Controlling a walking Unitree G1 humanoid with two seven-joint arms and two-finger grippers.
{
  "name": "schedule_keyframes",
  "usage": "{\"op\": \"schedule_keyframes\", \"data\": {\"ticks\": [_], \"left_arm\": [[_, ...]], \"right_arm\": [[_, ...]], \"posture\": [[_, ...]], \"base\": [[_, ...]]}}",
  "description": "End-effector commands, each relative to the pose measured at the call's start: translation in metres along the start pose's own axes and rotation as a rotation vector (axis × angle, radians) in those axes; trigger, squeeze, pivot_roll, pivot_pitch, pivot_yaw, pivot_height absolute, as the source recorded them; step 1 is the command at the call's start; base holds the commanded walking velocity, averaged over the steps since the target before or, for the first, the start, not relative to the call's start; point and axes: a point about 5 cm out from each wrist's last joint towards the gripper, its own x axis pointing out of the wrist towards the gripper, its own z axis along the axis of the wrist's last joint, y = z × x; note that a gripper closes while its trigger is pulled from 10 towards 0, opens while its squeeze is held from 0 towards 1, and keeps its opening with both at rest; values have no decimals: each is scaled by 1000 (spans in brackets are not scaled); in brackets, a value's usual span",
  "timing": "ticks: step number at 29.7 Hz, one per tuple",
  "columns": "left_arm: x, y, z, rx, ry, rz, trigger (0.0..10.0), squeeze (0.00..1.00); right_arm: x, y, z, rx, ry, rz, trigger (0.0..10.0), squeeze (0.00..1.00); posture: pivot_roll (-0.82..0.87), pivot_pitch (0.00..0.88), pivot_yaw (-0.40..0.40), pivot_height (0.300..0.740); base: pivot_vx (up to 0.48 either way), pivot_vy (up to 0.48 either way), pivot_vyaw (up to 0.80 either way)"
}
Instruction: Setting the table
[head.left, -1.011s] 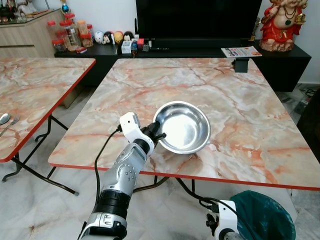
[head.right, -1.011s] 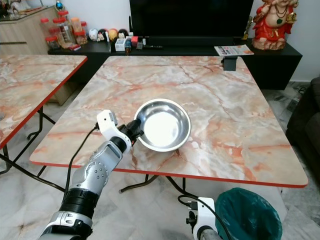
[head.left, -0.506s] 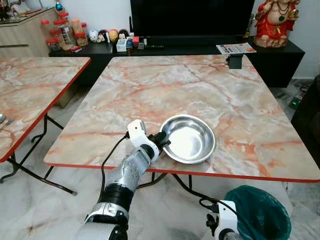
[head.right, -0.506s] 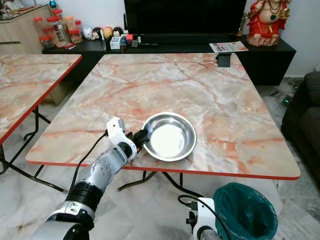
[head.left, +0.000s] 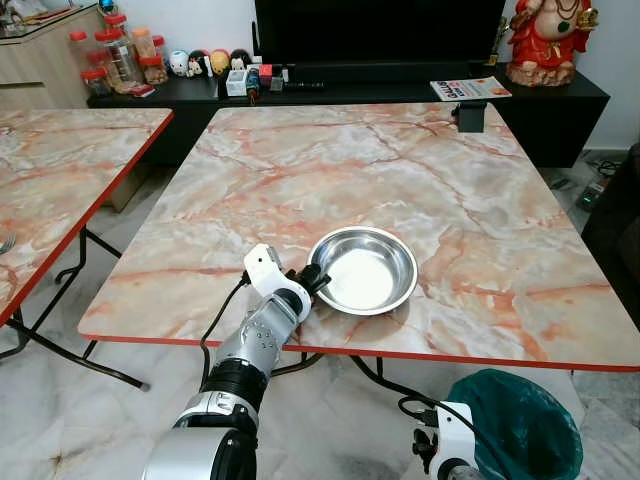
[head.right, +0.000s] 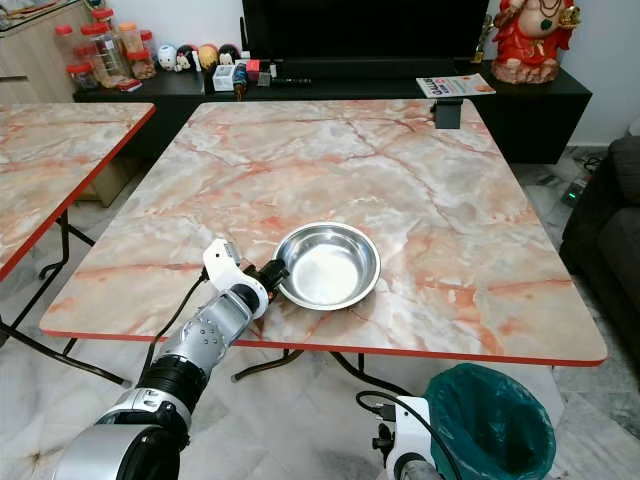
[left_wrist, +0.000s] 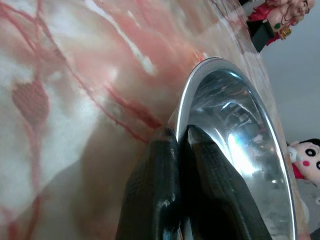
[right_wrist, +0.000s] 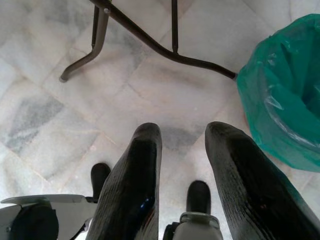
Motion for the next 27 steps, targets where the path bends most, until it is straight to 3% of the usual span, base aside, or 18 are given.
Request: {"op": "schedule_keyframes", "data": {"ticks": [1, 4, 5, 6, 7, 14, 15, 16, 22, 25, 27], "left_arm": [[12, -86, -13, -3, 26, -199, 10000, 0], [12, -86, -13, -2, 30, -197, 10000, 0], [12, -88, -16, 2, 50, -208, 10000, 682], [12, -88, -16, 2, 50, -208, 10000, 682], [12, -89, -17, 3, 56, -212, 10000, 1000], [12, -90, -14, 27, 54, -217, 10000, 1000], [12, -90, -13, 29, 53, -217, 10000, 875], [12, -90, -12, 29, 51, -218, 10000, 0], [9, -86, -7, 49, 24, -199, 10000, 0], [-3, -78, 17, 229, -146, -221, 10000, 0], [-13, -73, 32, 435, -277, -209, 10000, 0]], "right_arm": [[-1, 2, -2, 13, 2, 0, 10000, 0], [-1, 2, -2, 14, 2, -1, 10000, 0], [-1, 1, -2, 15, 2, -2, 10000, 0], [-1, 1, -2, 15, 2, -2, 10000, 0], [-1, 1, -2, 15, 2, -3, 10000, 0], [0, 2, -1, 12, -2, 1, 10000, 0], [0, 2, -1, 12, -1, 1, 10000, 0], [0, 2, -1, 12, -2, 2, 10000, 0], [0, 3, -1, 14, -3, 0, 10000, 0], [0, 2, -1, 14, -2, 1, 10000, 0], [0, 2, -1, 12, -2, 3, 10000, 0]], "posture": [[-15, 8, 74, 740], [-15, 8, 74, 740], [-16, 7, 75, 740], [-16, 7, 75, 740], [-16, 7, 75, 740], [-5, 7, 70, 740], [-5, 7, 70, 740], [-5, 7, 70, 740], [-3, 1, 71, 740], [6, 0, 66, 740], [18, 0, 61, 740]], "base": [[0, 0, 0], [0, 0, 0], [0, 0, 0], [0, 0, 0], [0, 0, 0], [0, 0, 0], [0, 0, 0], [0, 0, 0], [0, 0, 0], [0, 0, 0], [0, 0, 0]]}}
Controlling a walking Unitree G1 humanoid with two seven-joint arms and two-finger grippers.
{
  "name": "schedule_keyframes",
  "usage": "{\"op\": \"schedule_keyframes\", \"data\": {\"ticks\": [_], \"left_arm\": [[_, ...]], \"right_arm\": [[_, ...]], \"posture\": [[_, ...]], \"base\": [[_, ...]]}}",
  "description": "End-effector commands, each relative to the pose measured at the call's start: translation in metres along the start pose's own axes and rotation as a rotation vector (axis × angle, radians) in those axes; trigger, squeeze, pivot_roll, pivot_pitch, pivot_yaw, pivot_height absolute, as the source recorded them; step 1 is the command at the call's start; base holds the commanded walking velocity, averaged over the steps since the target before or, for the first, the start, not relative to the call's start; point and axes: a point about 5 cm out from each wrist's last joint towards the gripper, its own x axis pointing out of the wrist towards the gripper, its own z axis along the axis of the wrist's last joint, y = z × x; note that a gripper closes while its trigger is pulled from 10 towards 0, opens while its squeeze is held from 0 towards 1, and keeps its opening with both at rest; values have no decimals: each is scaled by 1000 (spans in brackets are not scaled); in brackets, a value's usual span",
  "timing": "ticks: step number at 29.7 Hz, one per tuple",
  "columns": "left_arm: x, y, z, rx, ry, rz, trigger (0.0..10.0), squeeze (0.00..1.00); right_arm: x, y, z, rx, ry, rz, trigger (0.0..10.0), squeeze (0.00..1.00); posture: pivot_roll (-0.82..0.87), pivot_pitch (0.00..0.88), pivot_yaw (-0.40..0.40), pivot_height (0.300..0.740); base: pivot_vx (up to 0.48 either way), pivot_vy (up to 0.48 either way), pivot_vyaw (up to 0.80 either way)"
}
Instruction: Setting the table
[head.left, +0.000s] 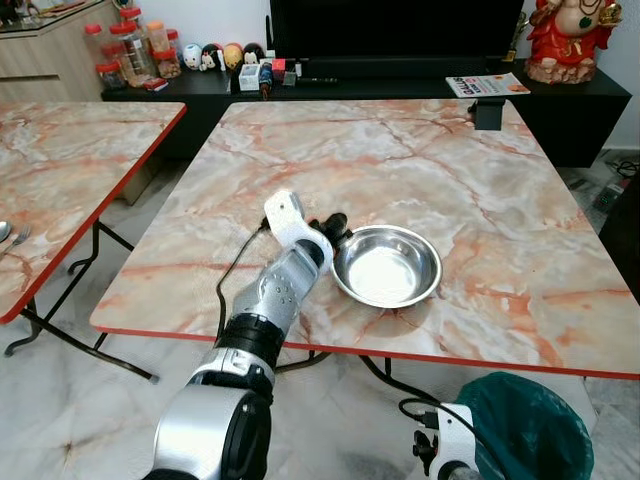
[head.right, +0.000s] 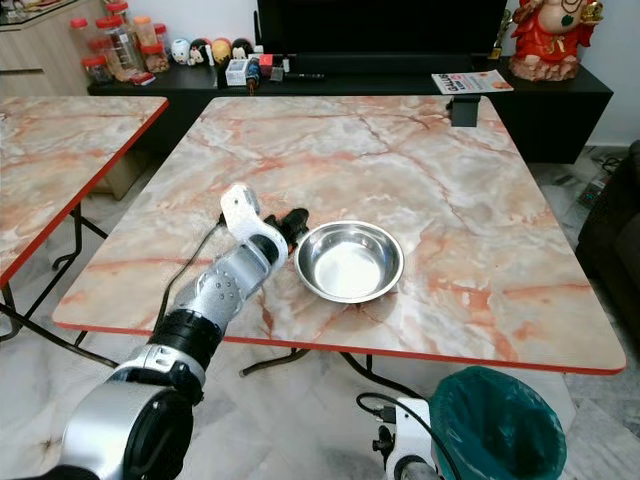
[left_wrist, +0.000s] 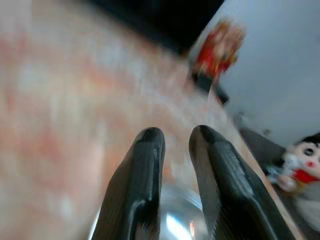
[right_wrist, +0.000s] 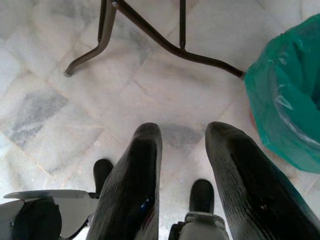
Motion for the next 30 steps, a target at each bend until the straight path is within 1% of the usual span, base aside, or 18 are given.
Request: {"op": "schedule_keyframes", "data": {"ticks": [1, 2, 3, 4, 5, 6, 9, 10, 12, 13, 17, 19, 21, 24, 25, 27, 28, 30], "left_arm": [[-13, 4, -18, 103, -7, 21, 10000, 0], [-23, 20, -10, 178, -64, 66, 10000, 0], [-23, 20, -10, 178, -64, 66, 10000, 0], [-32, 34, -7, 313, -102, 101, 10000, 0], [-40, 48, -7, 402, -106, 133, 10000, 0], [-40, 48, -7, 402, -106, 133, 10000, 0], [-61, 80, -4, 502, -130, 230, 10000, 0], [-72, 96, -1, 557, -132, 286, 10000, 0], [-76, 101, 0, 573, -132, 313, 10000, 0], [-87, 118, 6, 606, -147, 385, 10000, 0], [-102, 140, 21, 699, -170, 460, 10000, 0], [-107, 147, 23, 761, -155, 467, 10000, 0], [-119, 160, 21, 865, -111, 477, 10000, 0], [-130, 171, 20, 908, -80, 503, 10000, 0], [-145, 187, 18, 907, -46, 565, 10000, 0], [-163, 203, 15, 913, -6, 624, 10000, 0], [-163, 203, 15, 913, -6, 624, 10000, 0], [-188, 223, 7, 928, 73, 707, 10000, 0]], "right_arm": [[0, 1, 0, 8, -3, 1, 10000, 0], [0, 2, 1, 4, -4, 6, 10000, 0], [0, 2, 1, 4, -4, 6, 10000, 0], [1, 3, 2, 1, -5, 9, 10000, 0], [1, 4, 2, -2, -6, 14, 10000, 0], [1, 4, 2, -2, -6, 14, 10000, 0], [1, 5, 3, -1, -9, 17, 10000, 0], [1, 5, 2, 5, -11, 14, 10000, 0], [1, 5, 2, 8, -12, 13, 10000, 0], [1, 5, 2, 7, -11, 14, 10000, 0], [1, 5, 1, 2, -10, 17, 10000, 0], [1, 5, 1, -1, -9, 19, 10000, 0], [1, 6, 2, -4, -10, 22, 10000, 0], [1, 6, 2, -3, -12, 23, 10000, 0], [1, 7, 3, -3, -14, 24, 10000, 0], [1, 7, 3, -2, -15, 25, 10000, 0], [1, 7, 3, -2, -15, 25, 10000, 0], [1, 8, 3, -2, -15, 27, 10000, 0]], "posture": [[18, 0, 61, 740], [29, 0, 59, 740], [29, 0, 59, 740], [33, 0, 57, 740], [36, 0, 55, 740], [36, 0, 55, 740], [32, 0, 62, 740], [35, 0, 65, 740], [35, 0, 65, 740], [36, 0, 64, 740], [46, 0, 57, 740], [46, 0, 57, 740], [49, 0, 58, 740], [49, 0, 59, 740], [49, 0, 62, 740], [48, 0, 62, 740], [48, 0, 62, 740], [54, 0, 62, 740]], "base": [[0, 0, 0], [0, 0, 0], [0, 0, 0], [0, 0, 0], [0, 0, 0], [0, 0, 0], [0, 0, 0], [0, 0, 0], [0, 0, 0], [0, 0, 0], [0, 0, 0], [0, 0, 0], [0, 0, 0], [0, 0, 0], [0, 0, 0], [0, 0, 0], [0, 0, 0], [0, 0, 0]]}}
